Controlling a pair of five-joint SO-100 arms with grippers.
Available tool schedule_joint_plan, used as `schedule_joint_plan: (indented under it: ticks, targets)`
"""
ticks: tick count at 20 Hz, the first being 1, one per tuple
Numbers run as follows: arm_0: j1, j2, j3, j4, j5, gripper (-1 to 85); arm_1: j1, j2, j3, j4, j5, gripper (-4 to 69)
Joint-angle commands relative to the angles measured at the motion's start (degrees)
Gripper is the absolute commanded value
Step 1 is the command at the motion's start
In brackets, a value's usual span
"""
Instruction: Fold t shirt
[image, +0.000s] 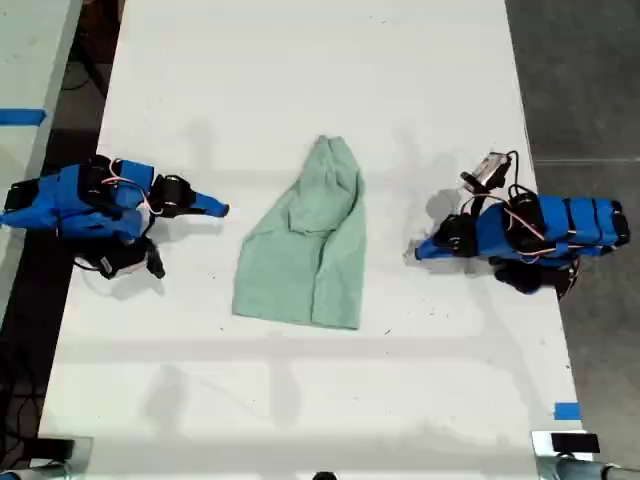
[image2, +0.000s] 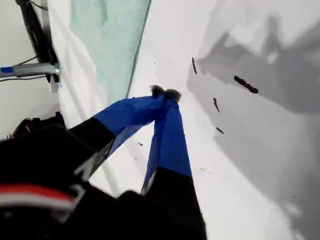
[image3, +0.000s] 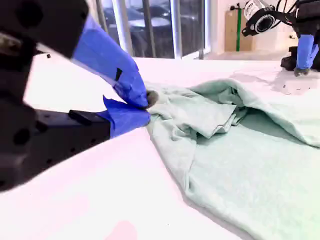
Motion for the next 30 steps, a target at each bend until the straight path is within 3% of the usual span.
schedule_joint_plan:
  ticks: [1,8,9,10,12,14,15,16,17,24,26,30]
  targets:
    - [-0.4,0.4,0.3,0.4,-1.7,-0.2,1.1,0.9,3.2,0.5,-2.1,-2.2]
    - [0.6,0.4,-1.0,2.0,-1.0,-0.2,1.4,0.9,3.2,0.9,-2.6,-2.2]
    - [-0.7,-0.8,-1.1,2.1,-3.5,-0.2,1.4,0.9,3.2,0.9,-2.6,-2.2]
    - [-2.5,-8.9,-3.7,0.4,-6.1,-0.2,1.7,0.9,3.2,0.9,-2.6,-2.2]
    - [1.7,-42.4,-18.7,-6.0,-10.7,-0.2,1.8,0.9,3.2,0.9,-2.5,-2.2]
    - [6.5,-71.8,-39.0,-3.2,-12.7,-0.2,1.8,0.9,3.2,0.9,-2.5,-2.2]
    - [8.1,-81.1,-46.1,-1.5,-13.2,9.8,1.8,0.9,3.2,0.9,-2.5,-2.2]
    - [9.5,-86.4,-50.1,-0.8,-13.8,27.2,1.8,0.9,3.2,0.9,-2.6,-2.2]
    - [10.3,-88.4,-51.5,-0.4,-14.1,30.5,1.8,0.9,3.2,0.9,-2.6,-2.2]
    - [12.2,-97.5,-52.7,-1.0,-16.4,24.4,1.6,0.9,3.2,0.8,-2.7,-2.2]
    - [12.8,-98.7,-53.4,-0.5,-18.2,13.6,1.6,0.9,3.2,0.8,-2.7,-2.2]
    - [12.7,-101.2,-55.2,-0.5,-17.1,5.7,1.6,0.9,3.2,0.8,-2.7,-2.2]
